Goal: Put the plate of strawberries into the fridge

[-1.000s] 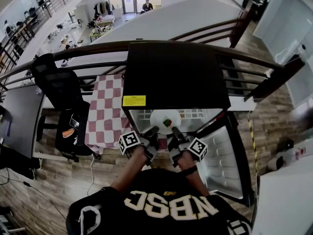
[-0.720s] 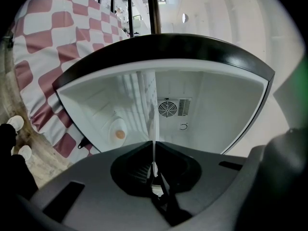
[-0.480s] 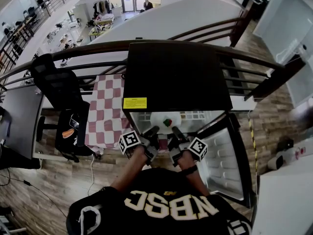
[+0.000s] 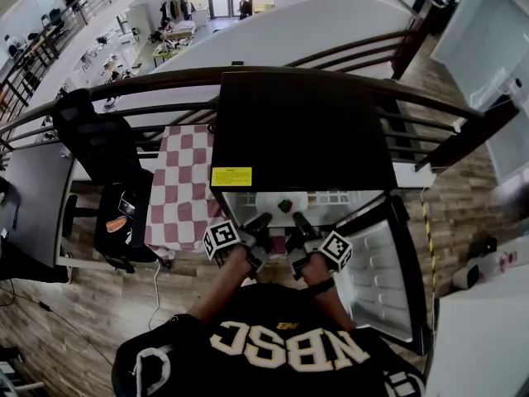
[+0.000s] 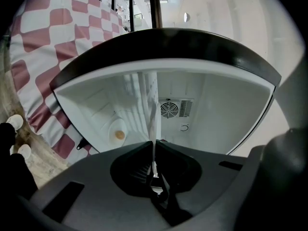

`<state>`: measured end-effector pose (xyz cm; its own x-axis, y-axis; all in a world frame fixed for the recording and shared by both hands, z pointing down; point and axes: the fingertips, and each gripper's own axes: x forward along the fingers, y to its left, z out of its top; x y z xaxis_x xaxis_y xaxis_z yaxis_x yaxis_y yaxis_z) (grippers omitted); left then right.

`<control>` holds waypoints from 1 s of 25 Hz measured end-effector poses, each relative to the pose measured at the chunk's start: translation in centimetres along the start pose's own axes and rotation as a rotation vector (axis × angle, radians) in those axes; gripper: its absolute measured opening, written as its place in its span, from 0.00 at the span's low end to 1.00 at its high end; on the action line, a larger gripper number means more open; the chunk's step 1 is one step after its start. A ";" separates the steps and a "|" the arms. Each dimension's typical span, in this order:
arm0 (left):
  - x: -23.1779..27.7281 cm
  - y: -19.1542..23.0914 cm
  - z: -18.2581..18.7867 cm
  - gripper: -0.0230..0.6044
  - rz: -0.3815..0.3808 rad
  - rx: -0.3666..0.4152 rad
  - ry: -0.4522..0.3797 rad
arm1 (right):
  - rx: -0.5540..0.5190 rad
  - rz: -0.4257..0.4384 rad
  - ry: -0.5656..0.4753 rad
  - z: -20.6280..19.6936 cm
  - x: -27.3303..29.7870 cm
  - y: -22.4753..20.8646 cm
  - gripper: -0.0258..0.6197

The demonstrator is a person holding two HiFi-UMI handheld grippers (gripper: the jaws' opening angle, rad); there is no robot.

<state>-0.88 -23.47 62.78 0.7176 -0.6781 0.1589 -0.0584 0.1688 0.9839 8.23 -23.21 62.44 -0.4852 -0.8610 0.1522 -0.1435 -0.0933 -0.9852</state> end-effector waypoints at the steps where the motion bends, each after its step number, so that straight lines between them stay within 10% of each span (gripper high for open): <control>1: 0.0 0.1 0.0 0.08 0.004 -0.002 0.002 | -0.010 0.010 0.002 0.1 0.2 -0.1 0.10; 25: 0.9 -0.5 -1.0 0.09 0.020 0.076 0.033 | -0.065 -0.026 0.049 -0.3 0.6 0.7 0.10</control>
<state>0.47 -23.48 62.38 0.7384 -0.6506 0.1774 -0.1247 0.1267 0.9841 7.60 -23.70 61.85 -0.5219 -0.8331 0.1833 -0.2114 -0.0819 -0.9740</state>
